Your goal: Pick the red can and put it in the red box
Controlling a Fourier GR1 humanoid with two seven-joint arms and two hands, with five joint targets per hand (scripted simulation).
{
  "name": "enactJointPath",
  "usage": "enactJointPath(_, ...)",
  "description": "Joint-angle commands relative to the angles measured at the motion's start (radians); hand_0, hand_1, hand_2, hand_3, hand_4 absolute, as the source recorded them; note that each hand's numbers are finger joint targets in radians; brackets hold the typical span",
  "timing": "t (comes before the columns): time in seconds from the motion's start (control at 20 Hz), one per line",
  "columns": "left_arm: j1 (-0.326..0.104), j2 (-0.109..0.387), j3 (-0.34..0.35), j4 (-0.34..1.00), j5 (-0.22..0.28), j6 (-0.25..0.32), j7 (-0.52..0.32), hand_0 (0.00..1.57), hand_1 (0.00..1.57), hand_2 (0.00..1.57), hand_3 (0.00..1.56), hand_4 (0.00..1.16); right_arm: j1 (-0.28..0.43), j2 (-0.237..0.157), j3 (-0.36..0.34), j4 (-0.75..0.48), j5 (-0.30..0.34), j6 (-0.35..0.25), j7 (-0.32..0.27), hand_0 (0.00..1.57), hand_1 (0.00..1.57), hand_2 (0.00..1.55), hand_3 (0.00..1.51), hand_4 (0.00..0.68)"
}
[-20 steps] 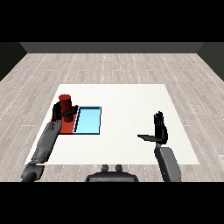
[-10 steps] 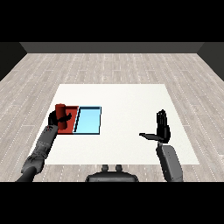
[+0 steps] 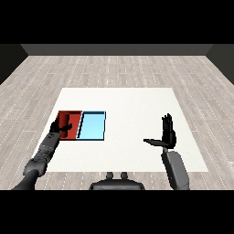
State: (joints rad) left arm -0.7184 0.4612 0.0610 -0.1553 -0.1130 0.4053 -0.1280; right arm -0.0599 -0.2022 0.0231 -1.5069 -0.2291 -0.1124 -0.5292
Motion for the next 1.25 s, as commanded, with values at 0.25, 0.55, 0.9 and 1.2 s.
enactJointPath(0.25, -0.042, 0.038, -0.114, 0.130, -0.132, -0.131, 0.085, 0.00, 0.00, 0.00, 0.00, 0.00, 0.018, 0.019, 0.019, 0.001, 0.012, 0.025, -0.045, 0.00, 0.00, 0.00, 0.00, 0.000)
enactJointPath(0.55, -0.067, -0.003, -0.059, 0.116, -0.081, -0.047, 0.155, 0.00, 0.00, 0.00, 0.00, 0.00, 0.047, -0.005, -0.019, 0.003, -0.033, 0.093, -0.077, 0.00, 0.00, 0.00, 0.00, 0.000)
enactJointPath(0.9, -0.031, -0.031, 0.208, -0.154, 0.191, -0.033, -0.308, 0.00, 0.00, 0.00, 0.00, 0.00, 0.060, 0.002, 0.007, -0.079, -0.022, 0.068, -0.030, 0.00, 0.00, 0.00, 0.00, 0.000)
enactJointPath(1.2, 0.050, -0.127, 0.234, -0.386, 0.278, -0.211, -0.564, 0.00, 0.00, 0.00, 0.00, 0.00, 0.067, -0.013, 0.003, -0.096, -0.044, 0.104, -0.021, 0.00, 0.00, 0.00, 0.00, 0.000)
